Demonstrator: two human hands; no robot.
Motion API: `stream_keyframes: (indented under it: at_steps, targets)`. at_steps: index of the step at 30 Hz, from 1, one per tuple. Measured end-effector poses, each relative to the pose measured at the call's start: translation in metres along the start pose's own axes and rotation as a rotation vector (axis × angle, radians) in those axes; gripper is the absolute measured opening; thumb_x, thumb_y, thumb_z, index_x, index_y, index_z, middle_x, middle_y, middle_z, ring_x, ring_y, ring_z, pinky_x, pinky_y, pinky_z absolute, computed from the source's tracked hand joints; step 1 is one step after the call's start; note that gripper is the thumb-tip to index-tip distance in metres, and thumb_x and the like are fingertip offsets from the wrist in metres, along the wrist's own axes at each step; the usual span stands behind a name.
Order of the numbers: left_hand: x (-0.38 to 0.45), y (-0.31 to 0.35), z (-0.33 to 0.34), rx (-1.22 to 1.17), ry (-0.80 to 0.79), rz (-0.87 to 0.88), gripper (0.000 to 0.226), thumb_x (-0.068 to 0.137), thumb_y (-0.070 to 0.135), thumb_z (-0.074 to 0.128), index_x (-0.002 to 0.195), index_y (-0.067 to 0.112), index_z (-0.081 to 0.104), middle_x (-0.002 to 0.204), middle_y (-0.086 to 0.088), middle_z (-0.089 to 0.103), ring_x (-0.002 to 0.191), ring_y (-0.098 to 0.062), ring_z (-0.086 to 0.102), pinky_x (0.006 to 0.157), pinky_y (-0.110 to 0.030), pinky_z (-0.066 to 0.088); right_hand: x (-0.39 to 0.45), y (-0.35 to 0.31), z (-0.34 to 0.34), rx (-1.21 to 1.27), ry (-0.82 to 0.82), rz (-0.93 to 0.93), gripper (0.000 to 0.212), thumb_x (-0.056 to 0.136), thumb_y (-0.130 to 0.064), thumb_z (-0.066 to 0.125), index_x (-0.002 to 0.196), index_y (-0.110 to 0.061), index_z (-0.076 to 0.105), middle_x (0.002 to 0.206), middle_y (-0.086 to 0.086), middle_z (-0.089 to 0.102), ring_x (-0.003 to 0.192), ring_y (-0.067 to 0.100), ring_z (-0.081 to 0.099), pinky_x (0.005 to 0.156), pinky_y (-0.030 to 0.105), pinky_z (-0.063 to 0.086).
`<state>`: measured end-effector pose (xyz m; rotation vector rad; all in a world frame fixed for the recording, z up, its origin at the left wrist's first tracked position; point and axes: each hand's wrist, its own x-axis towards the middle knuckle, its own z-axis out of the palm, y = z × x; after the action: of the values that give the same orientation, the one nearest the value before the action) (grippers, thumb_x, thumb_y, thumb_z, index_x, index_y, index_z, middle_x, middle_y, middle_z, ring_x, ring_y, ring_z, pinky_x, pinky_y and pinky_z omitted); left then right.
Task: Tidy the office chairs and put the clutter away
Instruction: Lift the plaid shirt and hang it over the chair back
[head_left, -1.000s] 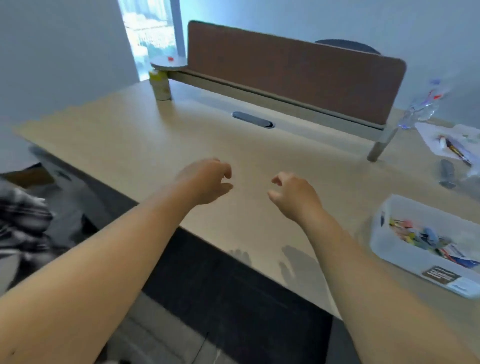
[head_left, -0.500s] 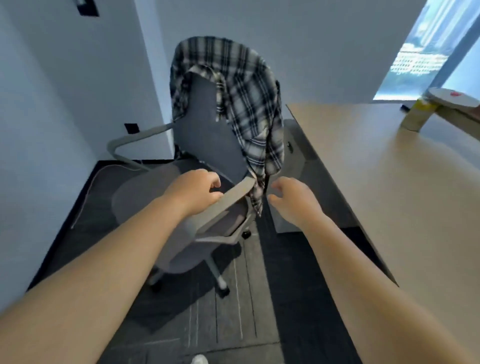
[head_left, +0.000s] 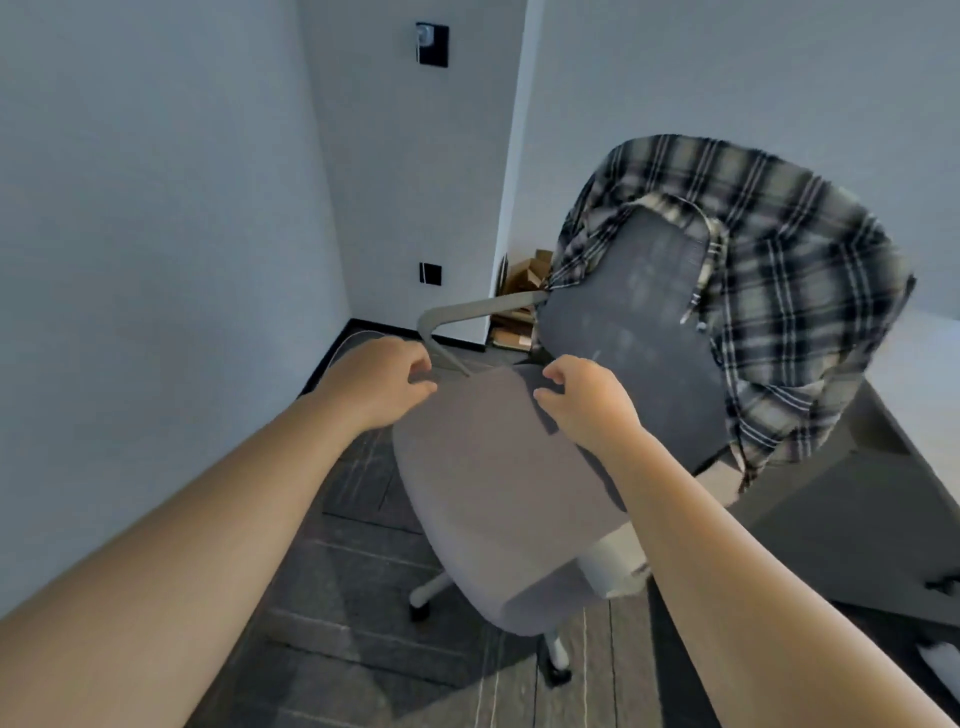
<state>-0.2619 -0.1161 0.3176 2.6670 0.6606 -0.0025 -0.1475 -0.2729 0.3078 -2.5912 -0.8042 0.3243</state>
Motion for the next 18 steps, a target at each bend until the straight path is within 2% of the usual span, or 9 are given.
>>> stream_keyframes:
  at_steps: [2,4,6,10,13,18]
  targets:
    - [0.025,-0.033,-0.015,0.001,-0.017,0.002,0.034,0.092,0.024,0.052,0.121,0.008,0.055,0.128,-0.011,0.057,0.116,-0.025,0.053,0.096,-0.034,0.042,0.031,-0.03,0.013,0.023,-0.001,0.011,0.034,0.093,-0.02,0.048,0.126,-0.01,0.051,0.121,0.009,0.061,0.094,0.028,0.06,0.083,0.036,0.05]
    - [0.05,-0.063,-0.028,0.013,-0.034,0.005,0.033,0.092,0.025,0.052,0.121,0.008,0.055,0.127,-0.01,0.057,0.116,-0.025,0.053,0.095,-0.034,0.042,0.061,-0.055,0.024,0.039,-0.005,0.016,0.03,0.093,-0.019,0.047,0.122,-0.012,0.052,0.109,0.006,0.063,0.082,0.026,0.058,0.07,0.031,0.047]
    - [0.075,-0.086,-0.038,0.013,-0.041,0.003,0.033,0.091,0.025,0.052,0.12,0.009,0.055,0.127,-0.009,0.057,0.116,-0.025,0.053,0.095,-0.036,0.043,0.089,-0.075,0.034,0.043,-0.008,0.029,0.022,0.092,-0.018,0.047,0.113,-0.015,0.054,0.1,0.0,0.06,0.088,0.026,0.056,0.066,0.03,0.044]
    - [0.129,-0.119,-0.047,0.019,-0.054,0.018,0.034,0.091,0.026,0.052,0.121,0.01,0.055,0.127,-0.009,0.058,0.116,-0.025,0.053,0.096,-0.037,0.043,0.144,-0.097,0.049,0.059,-0.006,0.086,0.034,0.093,-0.021,0.048,0.125,-0.009,0.052,0.123,0.009,0.06,0.103,0.026,0.058,0.083,0.036,0.048]
    - [0.174,-0.135,-0.044,0.034,-0.077,0.044,0.034,0.092,0.025,0.051,0.122,0.01,0.054,0.128,-0.009,0.057,0.116,-0.025,0.053,0.096,-0.037,0.043,0.19,-0.099,0.061,0.102,0.008,0.149,0.033,0.093,-0.021,0.048,0.123,-0.008,0.053,0.121,0.011,0.061,0.097,0.026,0.059,0.08,0.035,0.049]
    - [0.271,-0.151,-0.021,0.074,-0.152,0.088,0.035,0.092,0.025,0.05,0.123,0.009,0.054,0.13,-0.01,0.055,0.118,-0.025,0.052,0.097,-0.036,0.042,0.278,-0.079,0.089,0.177,0.005,0.296,0.033,0.094,-0.021,0.047,0.123,-0.005,0.052,0.122,0.013,0.06,0.108,0.029,0.057,0.088,0.036,0.047]
